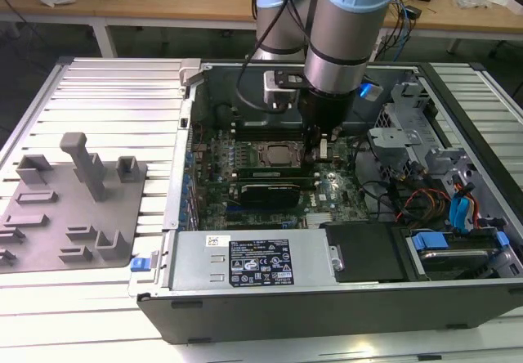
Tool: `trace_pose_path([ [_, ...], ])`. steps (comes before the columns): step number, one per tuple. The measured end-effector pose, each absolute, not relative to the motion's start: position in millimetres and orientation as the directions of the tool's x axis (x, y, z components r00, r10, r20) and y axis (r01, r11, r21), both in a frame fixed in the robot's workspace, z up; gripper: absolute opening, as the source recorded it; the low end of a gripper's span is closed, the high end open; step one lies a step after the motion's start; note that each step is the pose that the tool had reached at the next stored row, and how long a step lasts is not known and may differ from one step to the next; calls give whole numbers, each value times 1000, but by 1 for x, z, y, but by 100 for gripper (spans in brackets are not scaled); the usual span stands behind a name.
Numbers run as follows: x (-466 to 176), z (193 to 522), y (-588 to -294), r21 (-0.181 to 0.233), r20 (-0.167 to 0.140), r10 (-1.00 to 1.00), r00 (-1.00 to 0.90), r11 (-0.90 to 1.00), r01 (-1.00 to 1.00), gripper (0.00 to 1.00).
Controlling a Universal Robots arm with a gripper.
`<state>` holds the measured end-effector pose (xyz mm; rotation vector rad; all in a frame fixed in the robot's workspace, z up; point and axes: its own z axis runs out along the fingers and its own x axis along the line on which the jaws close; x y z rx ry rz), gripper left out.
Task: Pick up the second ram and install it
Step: 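Press down the second ram until it locks into place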
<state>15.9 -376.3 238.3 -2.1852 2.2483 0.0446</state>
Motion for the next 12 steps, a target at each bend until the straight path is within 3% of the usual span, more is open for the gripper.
trace_pose_path([
  [3, 16, 227, -376, 18, -23, -999, -28, 28, -999, 11],
  [12, -19, 235, -376, -1, -25, -999, -28, 28, -1000, 11],
])
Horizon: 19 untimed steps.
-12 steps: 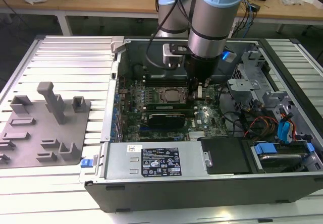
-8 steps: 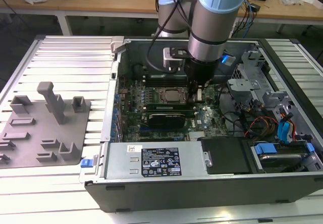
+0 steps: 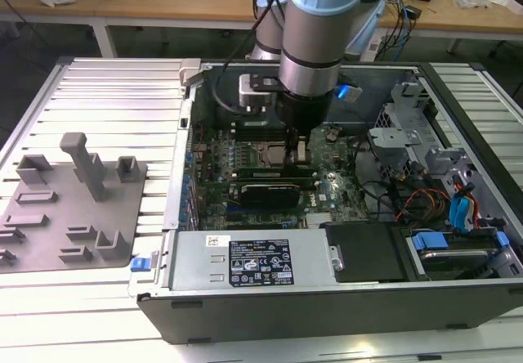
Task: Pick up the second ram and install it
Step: 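Press down the second ram until it locks into place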
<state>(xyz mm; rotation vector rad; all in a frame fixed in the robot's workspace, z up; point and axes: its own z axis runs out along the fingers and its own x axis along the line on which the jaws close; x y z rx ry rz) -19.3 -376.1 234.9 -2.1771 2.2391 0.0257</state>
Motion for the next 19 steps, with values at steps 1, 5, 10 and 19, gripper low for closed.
trace_pose_path([
  [1, -26, 235, -376, -2, -25, -999, -28, 28, -1000, 11],
  [5, -59, 234, -376, -7, -25, -999, -28, 28, -1000, 11],
  [10, -81, 230, -376, -10, -25, -999, -28, 28, -1000, 11],
  [19, -80, 233, -376, -11, -26, -999, -28, 28, -1000, 11],
])
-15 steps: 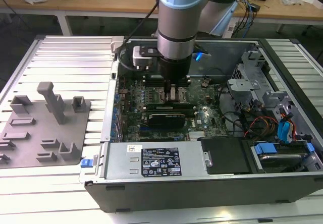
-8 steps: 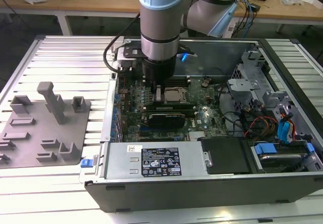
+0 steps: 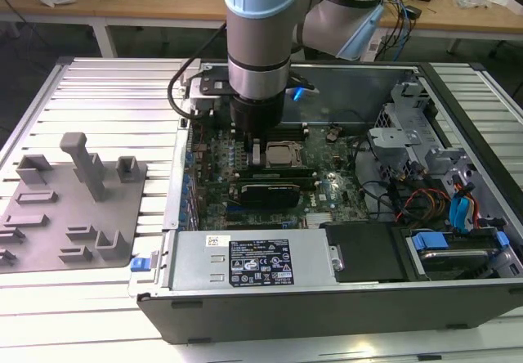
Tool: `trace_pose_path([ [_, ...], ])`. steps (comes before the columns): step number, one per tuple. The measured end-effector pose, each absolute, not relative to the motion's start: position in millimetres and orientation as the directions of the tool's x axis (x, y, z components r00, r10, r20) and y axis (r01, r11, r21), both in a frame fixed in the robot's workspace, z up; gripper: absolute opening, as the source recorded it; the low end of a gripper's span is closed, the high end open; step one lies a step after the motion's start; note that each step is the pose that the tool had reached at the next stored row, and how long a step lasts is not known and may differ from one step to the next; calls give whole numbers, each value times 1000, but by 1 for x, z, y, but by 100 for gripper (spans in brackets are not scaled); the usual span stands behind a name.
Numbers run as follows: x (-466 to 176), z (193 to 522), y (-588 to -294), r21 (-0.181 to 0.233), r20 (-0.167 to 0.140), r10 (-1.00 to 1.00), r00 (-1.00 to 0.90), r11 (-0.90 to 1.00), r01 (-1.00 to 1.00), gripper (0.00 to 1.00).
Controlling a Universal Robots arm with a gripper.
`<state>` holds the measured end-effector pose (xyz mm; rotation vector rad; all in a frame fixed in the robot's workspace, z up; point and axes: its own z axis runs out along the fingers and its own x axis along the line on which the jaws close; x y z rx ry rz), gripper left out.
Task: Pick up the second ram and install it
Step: 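Press down the second ram until it locks into place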
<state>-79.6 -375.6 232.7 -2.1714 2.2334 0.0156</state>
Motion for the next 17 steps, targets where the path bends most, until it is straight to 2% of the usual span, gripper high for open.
trace_pose_path([
  [7, -30, 238, -376, 1, -28, -999, -28, 28, -1000, 11],
  [13, -23, 289, -375, 2, -28, -999, -28, 28, -1000, 11],
  [17, -23, 291, -375, 2, -28, -999, -28, 28, -1000, 11],
])
